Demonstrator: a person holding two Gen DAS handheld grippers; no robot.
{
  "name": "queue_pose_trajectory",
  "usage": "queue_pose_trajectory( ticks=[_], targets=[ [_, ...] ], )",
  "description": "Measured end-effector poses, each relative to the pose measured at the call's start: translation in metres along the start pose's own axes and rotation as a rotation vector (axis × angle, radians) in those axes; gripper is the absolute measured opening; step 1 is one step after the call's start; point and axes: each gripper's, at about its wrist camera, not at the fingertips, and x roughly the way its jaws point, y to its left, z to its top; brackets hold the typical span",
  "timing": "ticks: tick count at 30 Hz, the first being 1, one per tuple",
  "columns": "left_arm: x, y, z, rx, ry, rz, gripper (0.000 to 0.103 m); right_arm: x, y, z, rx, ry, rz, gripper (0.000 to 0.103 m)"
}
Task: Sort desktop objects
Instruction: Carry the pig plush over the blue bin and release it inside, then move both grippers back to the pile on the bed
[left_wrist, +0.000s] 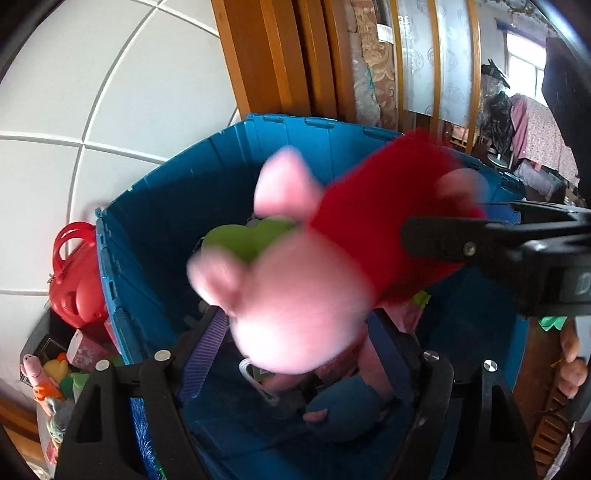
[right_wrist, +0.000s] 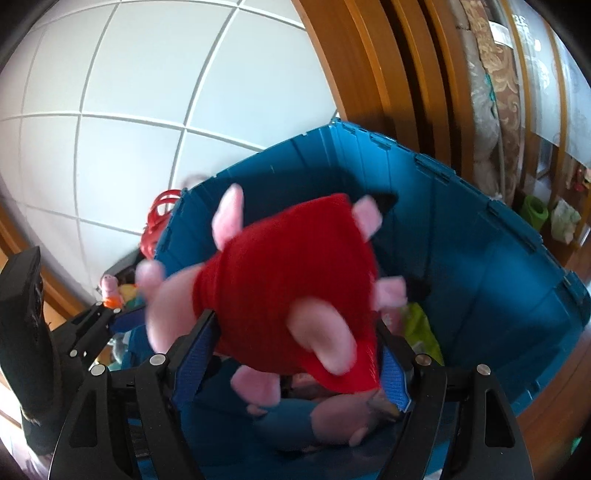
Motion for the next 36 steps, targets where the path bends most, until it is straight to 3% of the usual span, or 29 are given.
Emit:
queue_pose_trajectory(
  ticks=[8, 10, 13, 17, 24, 28, 32, 34, 36],
  targets=[
    [0.005, 0.0, -0.001, 0.003, -0.004, 0.014, 0.079, 0.015, -0.003, -0.01, -0.03, -0.019, -0.174, 0.079],
    [0.005, 0.003, 0.0, -0.007, -0.003, 0.011, 0.079, 0.019, -0.003, -0.013, -0.034, -0.021, -0.205, 0.089],
    [0.003, -0.001, -0.002, -0.007, -0.008, 0.023, 0.079, 0.027, -0.005, -0.013, -0.027, -0.025, -0.222, 0.102],
    [0.001, 0.0, -0.002, -0.006, -0.024, 0.034, 0.079, 0.034, -0.015, -0.015, 0.02, -0.02, -0.228, 0.103],
    [-0.01, 0.015, -0.009, -0.102, -0.092, 0.027, 0.079, 0.03, -0.011, -0.017, 0.021, -0.023, -0.251, 0.103],
    [-0.037, 0.028, -0.023, -0.173, -0.163, 0.035, 0.079, 0.004, 0.006, -0.019, -0.012, -0.095, -0.256, 0.103],
    [-0.079, 0.036, -0.051, -0.219, -0.273, 0.113, 0.08, -0.031, 0.037, -0.027, -0.084, -0.201, -0.281, 0.103],
    [-0.096, 0.043, -0.07, -0.255, -0.314, 0.151, 0.09, -0.047, 0.058, -0.037, -0.115, -0.255, -0.268, 0.103],
    [-0.113, 0.056, -0.097, -0.311, -0.349, 0.193, 0.093, -0.059, 0.075, -0.048, -0.138, -0.301, -0.25, 0.103]
  ],
)
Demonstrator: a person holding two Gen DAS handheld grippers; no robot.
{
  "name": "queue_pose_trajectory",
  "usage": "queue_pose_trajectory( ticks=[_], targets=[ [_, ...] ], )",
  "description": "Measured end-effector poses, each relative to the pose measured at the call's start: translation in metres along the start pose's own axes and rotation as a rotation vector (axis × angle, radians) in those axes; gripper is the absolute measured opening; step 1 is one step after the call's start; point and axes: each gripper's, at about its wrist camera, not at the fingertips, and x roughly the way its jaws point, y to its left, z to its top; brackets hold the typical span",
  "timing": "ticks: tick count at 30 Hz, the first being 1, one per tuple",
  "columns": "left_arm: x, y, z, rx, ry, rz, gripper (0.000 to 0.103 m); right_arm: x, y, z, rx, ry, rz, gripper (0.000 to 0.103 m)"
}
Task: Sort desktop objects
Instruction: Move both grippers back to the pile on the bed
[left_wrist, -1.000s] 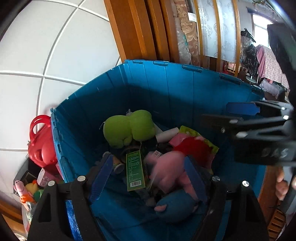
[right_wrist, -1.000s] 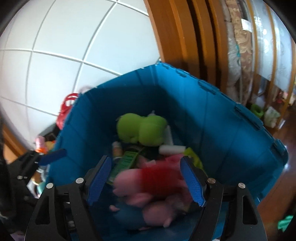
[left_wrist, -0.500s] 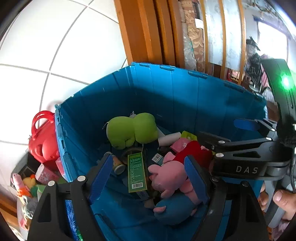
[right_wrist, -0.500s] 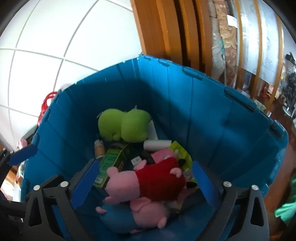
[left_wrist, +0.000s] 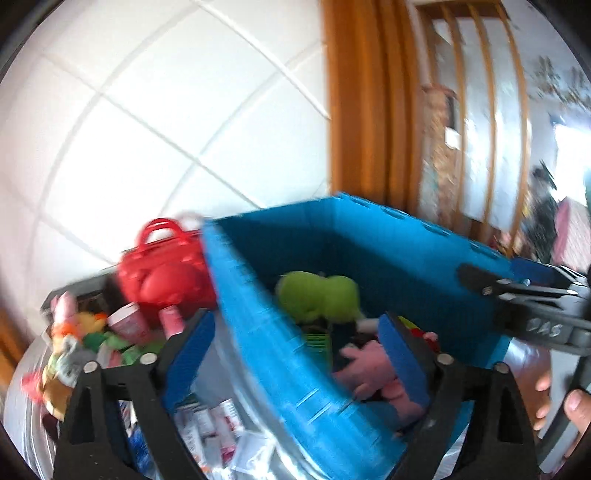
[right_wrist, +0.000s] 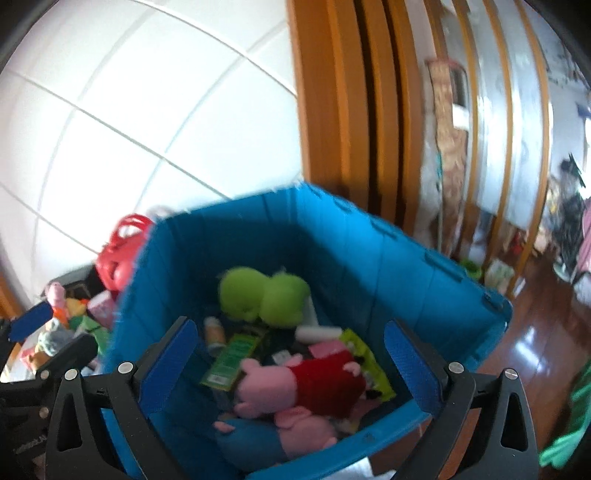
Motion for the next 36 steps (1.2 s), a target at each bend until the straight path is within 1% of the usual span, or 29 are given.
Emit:
queue_pose_trajectory(
  ticks=[3, 4, 6, 7, 9, 10, 11, 12, 13, 14, 15, 16, 17, 20, 21, 23, 24, 25, 27, 29, 30, 32, 34, 36],
  targets=[
    [-0.02, 0.036, -0.024, -0.053, -0.012, 0.077, 0.093, -0.026, 0.03, -0.01, -0.032, -0.084, 0.055, 0.103],
    [-0.024, 0.051, -0.033, -0.066, -0.003, 0.121, 0.093, -0.034, 0.041, -0.014, -0.047, -0.11, 0.081, 0.103],
    [-0.03, 0.076, -0.047, -0.089, 0.015, 0.166, 0.093, -0.048, 0.065, -0.022, -0.067, -0.174, 0.131, 0.103],
    [-0.034, 0.088, -0.054, -0.107, 0.019, 0.176, 0.093, -0.054, 0.075, -0.025, -0.069, -0.206, 0.141, 0.103],
    [-0.047, 0.124, -0.072, -0.174, 0.02, 0.234, 0.093, -0.066, 0.095, -0.032, -0.064, -0.282, 0.161, 0.103],
    [-0.051, 0.134, -0.079, -0.189, 0.025, 0.25, 0.093, -0.07, 0.107, -0.036, -0.066, -0.31, 0.189, 0.103],
    [-0.056, 0.148, -0.088, -0.205, 0.039, 0.27, 0.093, -0.071, 0.119, -0.04, -0.074, -0.316, 0.241, 0.103],
    [-0.061, 0.167, -0.101, -0.221, 0.063, 0.303, 0.093, -0.068, 0.131, -0.044, -0.088, -0.301, 0.32, 0.103],
    [-0.064, 0.176, -0.109, -0.229, 0.076, 0.324, 0.093, -0.064, 0.142, -0.047, -0.104, -0.276, 0.393, 0.103],
    [-0.069, 0.19, -0.121, -0.237, 0.099, 0.353, 0.093, -0.057, 0.155, -0.051, -0.12, -0.233, 0.456, 0.103],
    [-0.075, 0.209, -0.137, -0.25, 0.132, 0.39, 0.093, -0.051, 0.165, -0.054, -0.131, -0.199, 0.472, 0.103],
    [-0.078, 0.218, -0.146, -0.259, 0.15, 0.413, 0.093, -0.042, 0.182, -0.061, -0.15, -0.162, 0.471, 0.103],
    [-0.082, 0.234, -0.161, -0.275, 0.177, 0.447, 0.093, -0.037, 0.193, -0.068, -0.165, -0.146, 0.467, 0.103],
    [-0.099, 0.283, -0.216, -0.326, 0.287, 0.565, 0.093, -0.016, 0.227, -0.094, -0.212, -0.082, 0.472, 0.103],
    [-0.103, 0.296, -0.231, -0.337, 0.322, 0.599, 0.093, -0.007, 0.238, -0.106, -0.225, -0.046, 0.472, 0.103],
    [-0.111, 0.324, -0.266, -0.373, 0.4, 0.65, 0.093, 0.004, 0.25, -0.127, -0.241, 0.01, 0.469, 0.103],
    [-0.116, 0.338, -0.286, -0.401, 0.44, 0.662, 0.093, 0.009, 0.253, -0.138, -0.25, 0.039, 0.464, 0.103],
    [-0.119, 0.35, -0.305, -0.43, 0.479, 0.67, 0.093, 0.016, 0.259, -0.15, -0.262, 0.073, 0.453, 0.103],
    [-0.123, 0.363, -0.331, -0.463, 0.523, 0.669, 0.093, 0.025, 0.269, -0.171, -0.281, 0.123, 0.424, 0.103],
    [-0.12, 0.373, -0.353, -0.493, 0.566, 0.651, 0.093, 0.034, 0.278, -0.189, -0.293, 0.185, 0.41, 0.103],
    [-0.116, 0.377, -0.361, -0.505, 0.582, 0.631, 0.093, 0.039, 0.283, -0.198, -0.298, 0.218, 0.401, 0.103],
    [-0.109, 0.381, -0.371, -0.521, 0.607, 0.607, 0.093, 0.043, 0.287, -0.207, -0.302, 0.254, 0.387, 0.103],
    [-0.099, 0.381, -0.377, -0.536, 0.62, 0.553, 0.093, 0.044, 0.291, -0.216, -0.302, 0.287, 0.38, 0.103],
    [-0.086, 0.377, -0.382, -0.524, 0.633, 0.49, 0.093, 0.043, 0.295, -0.222, -0.312, 0.305, 0.369, 0.103]
  ],
)
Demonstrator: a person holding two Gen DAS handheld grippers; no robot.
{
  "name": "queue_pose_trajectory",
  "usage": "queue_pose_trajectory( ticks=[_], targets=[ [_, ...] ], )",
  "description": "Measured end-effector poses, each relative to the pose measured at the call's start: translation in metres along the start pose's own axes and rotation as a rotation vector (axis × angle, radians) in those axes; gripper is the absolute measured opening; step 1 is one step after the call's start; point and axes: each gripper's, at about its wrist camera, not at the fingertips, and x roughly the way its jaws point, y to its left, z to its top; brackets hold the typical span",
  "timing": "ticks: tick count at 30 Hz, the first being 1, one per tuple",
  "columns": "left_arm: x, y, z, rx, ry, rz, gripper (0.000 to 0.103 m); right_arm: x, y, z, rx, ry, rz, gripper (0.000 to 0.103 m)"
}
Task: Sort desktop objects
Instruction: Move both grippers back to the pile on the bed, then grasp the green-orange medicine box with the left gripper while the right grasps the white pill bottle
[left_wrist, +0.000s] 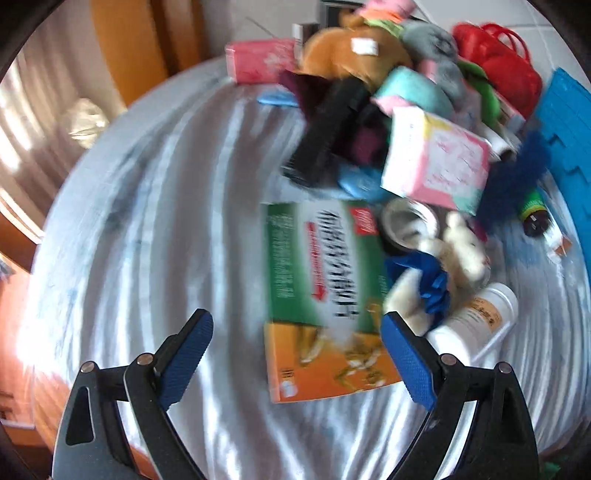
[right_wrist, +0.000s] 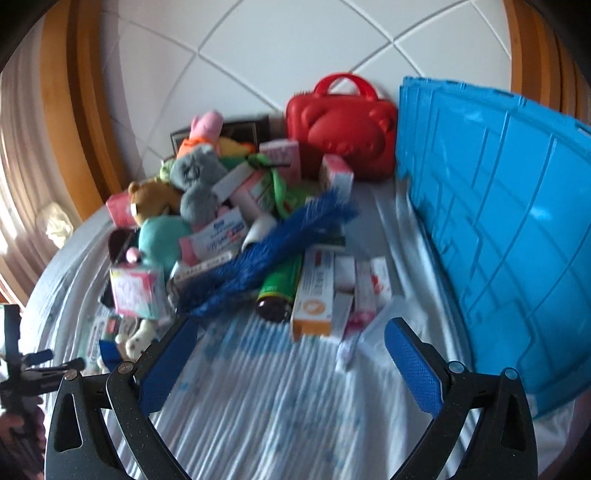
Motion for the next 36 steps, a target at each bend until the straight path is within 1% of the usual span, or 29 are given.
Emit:
queue_pose_trajectory(
  ticks=[1, 2, 3, 5, 7, 8, 9, 10, 13, 15, 19, 21, 23, 27, 30, 33, 34, 35, 36],
  targets=[
    [0.006, -0.006, -0.001, 0.025, 0.019, -0.024, 0.093, 0.0, 0.003, -0.001, -0.003, 0.007, -0.003, 0.103],
    [0.01, -0.013, 0.001, 0.039, 0.031, -0.027, 0.093, 0.002, 0.006, -0.003, -0.005, 0.015, -0.005, 0.103],
    [0.018, -0.019, 0.001, 0.064, 0.048, -0.02, 0.093, 0.003, 0.009, -0.005, -0.008, 0.026, -0.005, 0.103],
    [0.028, -0.024, 0.002, 0.084, 0.063, 0.011, 0.093, 0.007, 0.014, -0.007, -0.017, 0.044, -0.006, 0.103],
    [0.034, -0.018, 0.006, 0.05, 0.058, -0.001, 0.093, 0.011, 0.02, -0.011, -0.026, 0.065, -0.001, 0.103],
    [0.037, -0.013, 0.008, 0.03, 0.068, 0.004, 0.092, 0.015, 0.024, -0.012, -0.03, 0.078, 0.004, 0.103],
    [0.039, -0.007, 0.009, 0.016, 0.072, 0.019, 0.088, 0.02, 0.028, -0.015, -0.035, 0.096, 0.013, 0.103],
    [0.038, 0.0, 0.009, 0.009, 0.068, 0.024, 0.088, 0.024, 0.033, -0.017, -0.04, 0.112, 0.021, 0.103],
    [0.03, 0.017, 0.0, 0.015, 0.066, 0.054, 0.088, 0.042, 0.055, -0.029, -0.068, 0.178, 0.071, 0.103],
    [0.022, 0.028, -0.011, 0.022, 0.064, 0.075, 0.088, 0.054, 0.077, -0.04, -0.11, 0.224, 0.116, 0.103],
    [0.016, 0.037, -0.023, 0.014, 0.076, 0.069, 0.088, 0.076, 0.119, -0.061, -0.181, 0.302, 0.208, 0.103],
    [0.014, 0.036, -0.027, 0.015, 0.069, 0.061, 0.088, 0.086, 0.14, -0.071, -0.217, 0.331, 0.232, 0.103],
    [0.011, 0.034, -0.031, 0.027, 0.064, 0.056, 0.088, 0.093, 0.152, -0.076, -0.249, 0.346, 0.239, 0.103],
    [0.006, 0.022, -0.037, 0.076, 0.052, 0.047, 0.088, 0.105, 0.172, -0.085, -0.304, 0.344, 0.222, 0.103],
    [0.003, 0.028, -0.036, 0.084, 0.048, 0.033, 0.088, 0.111, 0.177, -0.085, -0.307, 0.342, 0.208, 0.103],
    [-0.002, 0.026, -0.036, 0.087, 0.031, 0.027, 0.088, 0.113, 0.176, -0.086, -0.279, 0.375, 0.219, 0.103],
    [-0.004, 0.023, -0.033, 0.089, 0.022, 0.03, 0.087, 0.116, 0.173, -0.083, -0.27, 0.383, 0.22, 0.094],
    [-0.011, 0.023, -0.032, 0.091, 0.001, 0.033, 0.087, 0.115, 0.172, -0.083, -0.26, 0.386, 0.221, 0.083],
    [-0.017, 0.023, -0.031, 0.094, -0.017, 0.032, 0.087, 0.113, 0.171, -0.082, -0.254, 0.388, 0.218, 0.081]
  ],
)
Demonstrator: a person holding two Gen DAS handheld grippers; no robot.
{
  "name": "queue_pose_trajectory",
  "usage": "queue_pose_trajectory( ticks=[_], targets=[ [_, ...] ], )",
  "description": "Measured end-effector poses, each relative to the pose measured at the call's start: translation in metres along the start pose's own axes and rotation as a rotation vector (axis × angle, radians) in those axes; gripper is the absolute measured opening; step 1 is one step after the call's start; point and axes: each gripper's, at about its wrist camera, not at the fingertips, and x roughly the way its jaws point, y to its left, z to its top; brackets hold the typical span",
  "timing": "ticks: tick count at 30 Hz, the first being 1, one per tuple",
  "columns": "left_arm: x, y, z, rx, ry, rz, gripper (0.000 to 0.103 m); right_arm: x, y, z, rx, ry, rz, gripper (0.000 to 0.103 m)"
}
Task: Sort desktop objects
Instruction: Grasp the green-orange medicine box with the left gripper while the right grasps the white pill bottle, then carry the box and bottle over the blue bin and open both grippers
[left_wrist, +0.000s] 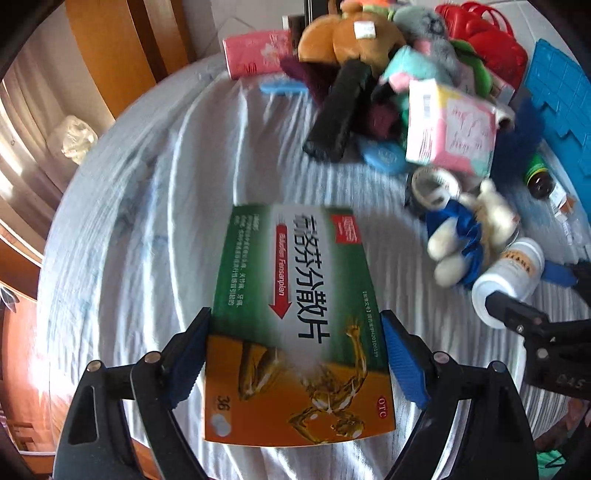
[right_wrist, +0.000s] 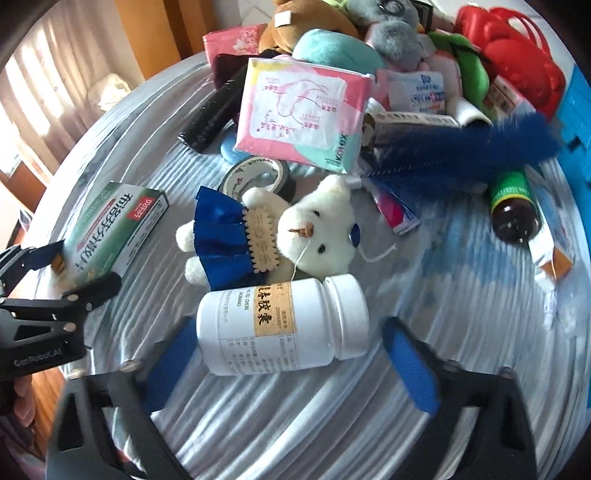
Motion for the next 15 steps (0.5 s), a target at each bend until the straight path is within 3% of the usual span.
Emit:
queue_pose_trajectory(
  ticks=[5, 15],
  targets=[
    [-0.024, -0.003, 0.02, 0.025, -0.102, -0.002, 0.087, -0.023, -0.003, 0.003, 0.005, -0.045, -0.009, 0.081],
    [-0.112, -0.054, 0.072, 0.034, -0.384, -0.038, 0.087, -0.144, -0.048, 0.031, 0.027, -0.382, -0.086, 0.081]
  ],
)
